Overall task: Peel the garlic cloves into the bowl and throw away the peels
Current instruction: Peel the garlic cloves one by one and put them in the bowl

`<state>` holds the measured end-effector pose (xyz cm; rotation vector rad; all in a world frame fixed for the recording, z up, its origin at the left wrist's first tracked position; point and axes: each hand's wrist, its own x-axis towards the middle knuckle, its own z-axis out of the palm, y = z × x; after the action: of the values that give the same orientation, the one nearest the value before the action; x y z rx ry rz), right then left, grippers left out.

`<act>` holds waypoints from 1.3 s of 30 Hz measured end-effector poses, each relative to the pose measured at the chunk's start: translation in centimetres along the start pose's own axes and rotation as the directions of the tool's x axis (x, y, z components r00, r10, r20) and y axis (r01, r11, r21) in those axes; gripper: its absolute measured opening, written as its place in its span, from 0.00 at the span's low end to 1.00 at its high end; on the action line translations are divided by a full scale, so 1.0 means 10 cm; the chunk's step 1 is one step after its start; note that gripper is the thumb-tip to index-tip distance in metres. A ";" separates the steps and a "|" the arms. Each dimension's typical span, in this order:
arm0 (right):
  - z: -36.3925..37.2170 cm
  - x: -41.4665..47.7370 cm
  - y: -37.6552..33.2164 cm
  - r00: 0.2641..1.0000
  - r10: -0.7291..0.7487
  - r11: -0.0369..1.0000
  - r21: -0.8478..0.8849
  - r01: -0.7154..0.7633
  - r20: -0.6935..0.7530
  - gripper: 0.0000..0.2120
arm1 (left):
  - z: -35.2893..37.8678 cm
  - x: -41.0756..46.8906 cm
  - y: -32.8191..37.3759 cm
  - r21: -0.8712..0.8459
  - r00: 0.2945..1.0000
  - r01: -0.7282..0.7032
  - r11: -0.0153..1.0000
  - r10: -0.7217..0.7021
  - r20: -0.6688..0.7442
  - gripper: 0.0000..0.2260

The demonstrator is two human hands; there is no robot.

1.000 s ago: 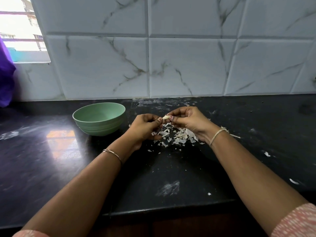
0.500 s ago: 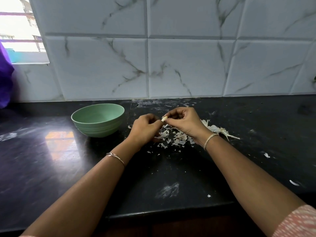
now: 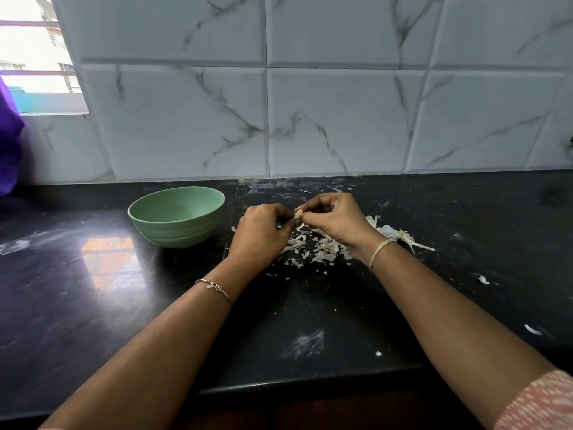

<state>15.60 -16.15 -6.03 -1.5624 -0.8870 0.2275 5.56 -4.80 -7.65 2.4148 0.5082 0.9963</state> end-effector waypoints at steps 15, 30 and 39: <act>-0.02 -0.01 -0.01 0.999 0.037 0.997 0.069 -0.037 0.001 0.02 | 0.03 0.02 0.01 -0.091 0.997 0.073 0.993 -0.075 -0.015 0.07; -0.08 -0.01 0.00 0.998 -0.020 1.000 -0.004 0.020 0.057 0.04 | 0.03 0.05 -0.05 -0.136 0.994 0.035 0.990 -0.020 0.108 0.05; -0.06 0.01 0.01 0.999 -0.042 0.996 -0.082 0.043 0.010 0.04 | 0.02 0.02 -0.02 -0.089 0.999 -0.005 0.996 0.008 0.032 0.06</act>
<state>16.10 -16.53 -5.97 -1.6181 -0.9455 0.1684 5.85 -4.59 -7.78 2.3507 0.4356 0.9600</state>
